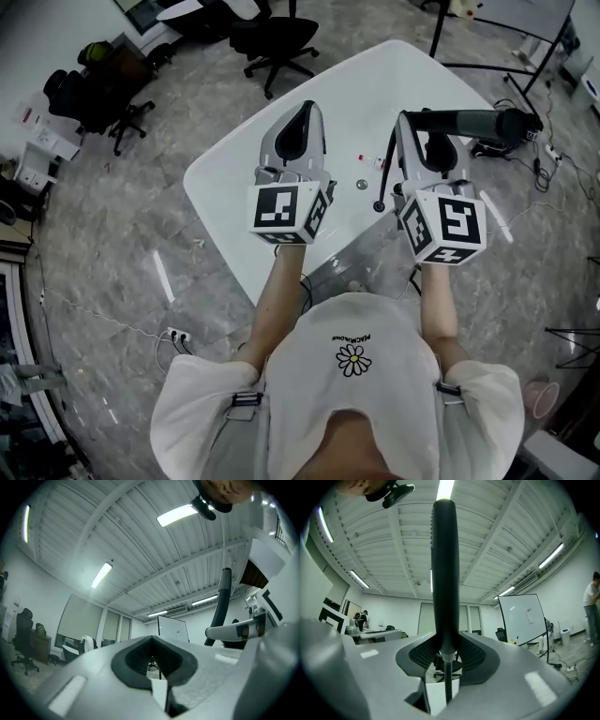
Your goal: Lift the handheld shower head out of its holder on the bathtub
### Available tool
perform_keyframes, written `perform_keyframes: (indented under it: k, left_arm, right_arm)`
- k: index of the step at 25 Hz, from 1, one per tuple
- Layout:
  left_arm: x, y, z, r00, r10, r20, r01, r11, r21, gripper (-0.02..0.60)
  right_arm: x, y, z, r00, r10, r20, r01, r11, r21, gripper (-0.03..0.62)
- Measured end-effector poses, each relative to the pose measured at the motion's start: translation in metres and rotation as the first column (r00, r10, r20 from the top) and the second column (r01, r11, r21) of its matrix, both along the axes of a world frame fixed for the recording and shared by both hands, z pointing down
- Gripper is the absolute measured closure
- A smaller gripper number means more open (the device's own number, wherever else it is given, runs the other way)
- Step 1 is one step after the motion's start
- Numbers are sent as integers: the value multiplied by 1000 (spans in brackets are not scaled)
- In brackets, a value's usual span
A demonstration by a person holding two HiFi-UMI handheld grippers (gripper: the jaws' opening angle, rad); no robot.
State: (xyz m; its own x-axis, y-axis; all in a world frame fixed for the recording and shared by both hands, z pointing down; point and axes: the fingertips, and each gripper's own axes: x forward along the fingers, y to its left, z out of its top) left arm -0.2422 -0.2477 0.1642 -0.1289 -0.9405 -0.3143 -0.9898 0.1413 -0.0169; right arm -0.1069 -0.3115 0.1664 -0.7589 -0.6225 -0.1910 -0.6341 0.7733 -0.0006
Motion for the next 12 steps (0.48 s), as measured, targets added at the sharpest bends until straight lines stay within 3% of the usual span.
perform_keyframes:
  k: [12]
  left_arm:
    - [11,10,-8,1000,-25,13,26,999,-22,581]
  right_arm:
    - [10,0,13,1000,-9,-30,8,1000,-24,444]
